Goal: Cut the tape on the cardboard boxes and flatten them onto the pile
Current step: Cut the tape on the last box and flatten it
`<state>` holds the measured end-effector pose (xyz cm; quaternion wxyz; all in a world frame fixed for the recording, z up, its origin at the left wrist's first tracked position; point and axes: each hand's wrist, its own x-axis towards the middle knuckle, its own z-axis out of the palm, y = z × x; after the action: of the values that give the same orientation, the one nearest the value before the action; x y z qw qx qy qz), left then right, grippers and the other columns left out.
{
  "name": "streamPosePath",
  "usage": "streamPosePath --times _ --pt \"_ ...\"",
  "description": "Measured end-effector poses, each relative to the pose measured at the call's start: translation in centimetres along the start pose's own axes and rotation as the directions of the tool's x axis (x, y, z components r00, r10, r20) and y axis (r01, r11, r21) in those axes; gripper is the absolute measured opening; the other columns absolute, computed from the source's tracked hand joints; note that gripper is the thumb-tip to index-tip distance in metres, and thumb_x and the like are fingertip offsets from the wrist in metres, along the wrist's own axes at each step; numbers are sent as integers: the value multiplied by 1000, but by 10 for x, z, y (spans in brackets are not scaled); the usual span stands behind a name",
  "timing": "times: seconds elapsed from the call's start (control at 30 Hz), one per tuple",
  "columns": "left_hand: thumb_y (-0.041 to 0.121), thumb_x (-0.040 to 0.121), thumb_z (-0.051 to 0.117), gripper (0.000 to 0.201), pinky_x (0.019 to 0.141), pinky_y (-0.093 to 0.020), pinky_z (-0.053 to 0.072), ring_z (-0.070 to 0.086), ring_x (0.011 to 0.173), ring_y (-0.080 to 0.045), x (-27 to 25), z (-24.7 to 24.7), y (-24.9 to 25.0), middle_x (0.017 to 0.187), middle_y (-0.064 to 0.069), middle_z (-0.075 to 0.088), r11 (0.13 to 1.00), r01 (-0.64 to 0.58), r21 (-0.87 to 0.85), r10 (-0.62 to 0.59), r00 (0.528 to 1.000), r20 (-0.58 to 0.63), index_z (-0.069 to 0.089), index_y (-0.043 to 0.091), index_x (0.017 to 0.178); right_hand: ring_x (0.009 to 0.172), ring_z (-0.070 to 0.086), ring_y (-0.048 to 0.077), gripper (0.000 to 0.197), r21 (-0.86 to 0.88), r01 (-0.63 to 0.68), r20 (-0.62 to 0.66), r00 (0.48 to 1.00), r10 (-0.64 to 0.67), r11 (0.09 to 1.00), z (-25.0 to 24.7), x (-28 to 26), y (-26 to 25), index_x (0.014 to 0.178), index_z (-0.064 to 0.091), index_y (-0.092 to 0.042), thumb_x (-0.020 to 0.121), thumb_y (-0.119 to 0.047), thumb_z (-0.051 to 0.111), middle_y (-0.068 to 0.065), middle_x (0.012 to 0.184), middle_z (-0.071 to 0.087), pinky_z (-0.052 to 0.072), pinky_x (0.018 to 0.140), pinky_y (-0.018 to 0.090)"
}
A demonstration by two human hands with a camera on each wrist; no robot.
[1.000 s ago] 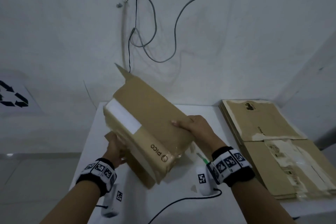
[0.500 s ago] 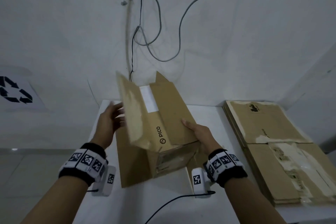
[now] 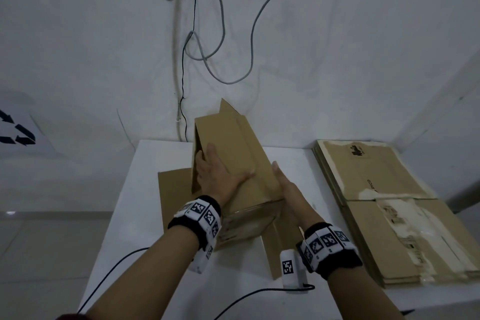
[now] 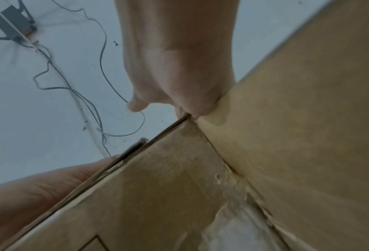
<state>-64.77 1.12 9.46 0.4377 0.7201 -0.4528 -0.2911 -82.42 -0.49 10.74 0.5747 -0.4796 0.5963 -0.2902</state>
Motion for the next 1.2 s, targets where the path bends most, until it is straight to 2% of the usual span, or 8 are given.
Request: streamPosePath --times 0.13,0.3,0.37,0.43,0.53,0.9,1.1,1.2 --pt "45 59 87 122 101 -25 26 25 119 -9 0 1 -10 141 2 16 977 -89 -193 86 996 -23 5 24 147 98 66 16 58 -142 70 -24 997 -74 987 1 2 7 116 61 -13 74 -48 80 3 112 69 54 84 30" --pt "54 85 63 66 93 -41 51 56 107 -19 2 -5 -39 121 3 52 915 -85 -394 90 996 -6 29 25 134 96 67 16 46 -58 59 -33 998 -61 997 0 9 7 106 64 -16 73 -42 83 0 108 71 55 84 31" --pt "56 93 46 35 78 -35 54 62 87 -20 0 -17 -51 95 -3 62 944 -162 -286 143 986 -85 51 25 111 98 68 17 51 -40 55 -41 998 -57 998 -1 14 9 108 66 -14 70 -43 85 1 108 72 55 90 36" --pt "57 96 31 49 61 -16 43 60 65 -10 -10 -36 -60 68 5 62 973 -229 -22 218 948 -230 63 24 78 99 68 19 54 -24 52 -39 998 -53 998 -2 16 10 109 67 -13 68 -43 86 1 107 73 54 95 40" --pt "63 93 18 70 54 -22 38 58 58 -13 -33 -64 -61 57 6 60 938 -106 329 186 957 -223 63 20 60 97 68 20 50 3 49 -36 998 -49 999 -1 16 8 106 67 -11 69 -39 86 1 104 73 53 96 41" --pt "56 98 19 60 61 -23 43 54 67 -13 -114 -43 -11 79 -3 62 838 49 544 -103 992 69 60 14 86 89 67 17 37 78 48 -24 999 -46 996 15 1 19 102 64 -15 76 -33 83 0 99 70 57 75 29" --pt "66 94 13 72 106 -37 33 47 127 -25 -109 -50 -4 144 -8 47 965 258 35 -260 964 55 44 20 141 98 65 17 64 39 70 22 997 -71 997 27 -3 20 118 59 -19 67 -49 85 -3 110 68 52 93 36" --pt "66 94 14 76 100 -41 42 53 117 -29 -56 -62 5 128 -12 56 898 380 -222 -324 912 250 49 13 135 103 66 22 64 111 35 63 997 -42 993 22 -10 22 123 56 -15 71 -39 85 4 116 68 53 95 39"
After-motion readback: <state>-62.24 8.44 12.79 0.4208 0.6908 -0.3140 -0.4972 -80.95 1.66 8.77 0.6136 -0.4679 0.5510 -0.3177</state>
